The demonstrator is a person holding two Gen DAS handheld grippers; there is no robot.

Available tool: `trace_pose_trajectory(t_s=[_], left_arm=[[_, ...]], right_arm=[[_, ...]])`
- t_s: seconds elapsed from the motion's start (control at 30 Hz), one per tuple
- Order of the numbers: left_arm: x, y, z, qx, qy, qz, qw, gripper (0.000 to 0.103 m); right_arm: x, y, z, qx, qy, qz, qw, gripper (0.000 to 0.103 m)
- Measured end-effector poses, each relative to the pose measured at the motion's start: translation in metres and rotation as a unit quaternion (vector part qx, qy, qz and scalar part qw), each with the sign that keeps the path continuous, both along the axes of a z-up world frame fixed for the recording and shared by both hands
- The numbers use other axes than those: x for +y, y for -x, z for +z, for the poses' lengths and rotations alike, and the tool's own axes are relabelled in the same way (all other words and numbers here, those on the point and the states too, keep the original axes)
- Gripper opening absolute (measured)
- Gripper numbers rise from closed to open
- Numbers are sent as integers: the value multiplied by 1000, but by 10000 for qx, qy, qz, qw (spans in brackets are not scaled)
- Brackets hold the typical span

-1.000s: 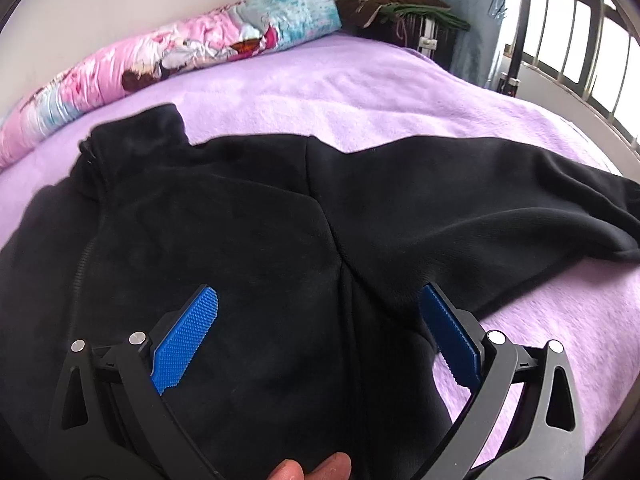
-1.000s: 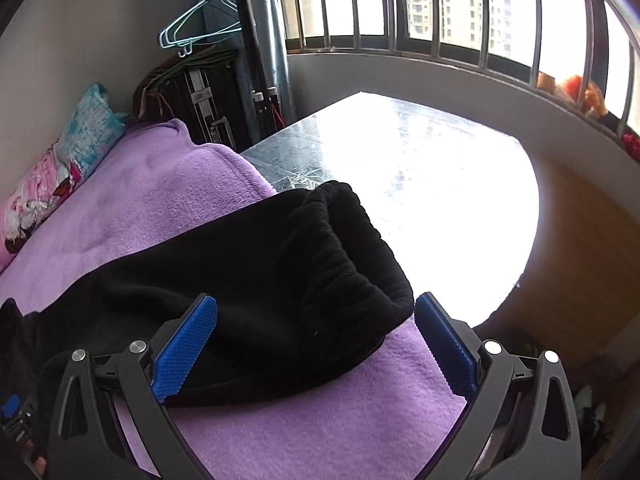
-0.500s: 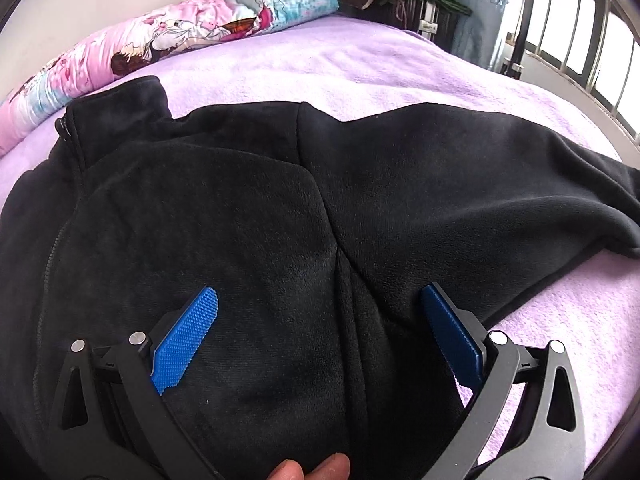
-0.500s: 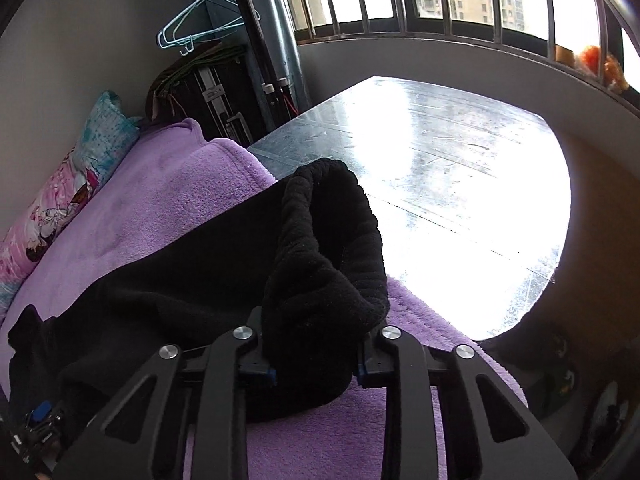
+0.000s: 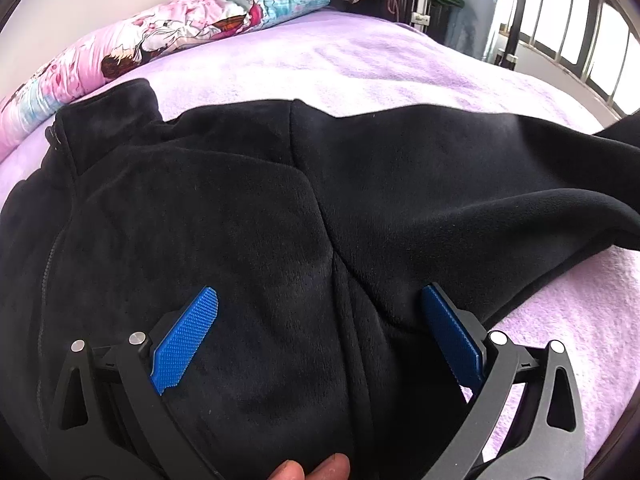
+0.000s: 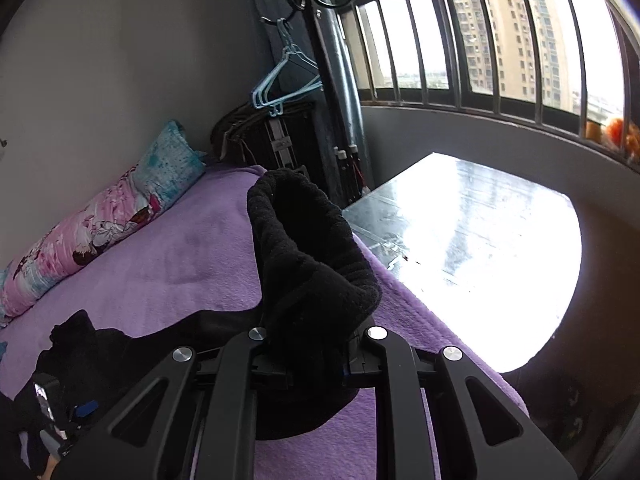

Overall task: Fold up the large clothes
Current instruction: 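Lift the held sleeve with the right gripper and carry it across the jacket body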

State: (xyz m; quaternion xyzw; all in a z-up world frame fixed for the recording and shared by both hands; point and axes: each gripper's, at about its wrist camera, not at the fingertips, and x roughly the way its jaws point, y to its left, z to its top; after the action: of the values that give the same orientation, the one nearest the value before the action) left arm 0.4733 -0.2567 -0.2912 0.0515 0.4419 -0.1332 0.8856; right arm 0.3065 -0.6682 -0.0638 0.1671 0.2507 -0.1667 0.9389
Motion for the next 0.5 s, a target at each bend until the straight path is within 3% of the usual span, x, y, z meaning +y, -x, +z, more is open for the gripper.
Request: trace_pose_trajectory(t_s=[0.2, 0.33, 0.5], left_arm=[[21, 3, 19, -196, 227, -158, 9994, 97], [55, -3, 33, -48, 553, -27, 9985, 97], [88, -4, 39, -68, 316, -121, 9994, 97]], right_arm=[[75, -19, 59, -111, 459, 471, 9978, 15], [135, -27, 104, -295, 740, 778, 9938, 15], [210, -40, 139, -482, 1061, 1198, 9859, 15]])
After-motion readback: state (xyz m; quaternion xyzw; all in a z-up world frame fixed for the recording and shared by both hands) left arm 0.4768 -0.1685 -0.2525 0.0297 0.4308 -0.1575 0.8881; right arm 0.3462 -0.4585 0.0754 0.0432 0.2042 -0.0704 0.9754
